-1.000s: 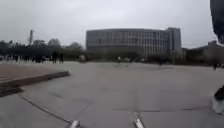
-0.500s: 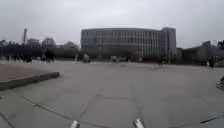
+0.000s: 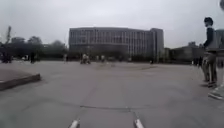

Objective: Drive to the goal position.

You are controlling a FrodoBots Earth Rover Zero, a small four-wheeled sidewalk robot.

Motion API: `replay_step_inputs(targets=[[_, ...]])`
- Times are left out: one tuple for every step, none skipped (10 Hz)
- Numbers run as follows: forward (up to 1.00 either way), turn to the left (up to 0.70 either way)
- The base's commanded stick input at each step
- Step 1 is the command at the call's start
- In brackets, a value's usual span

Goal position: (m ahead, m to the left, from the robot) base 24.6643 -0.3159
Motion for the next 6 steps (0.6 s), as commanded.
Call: replay_step_inputs(targets=[[0.85, -0.04], [0.85, -0.04], [0.85, -0.04], [0.85, -0.04], [0.85, -0.04], [0.85, -0.04]])
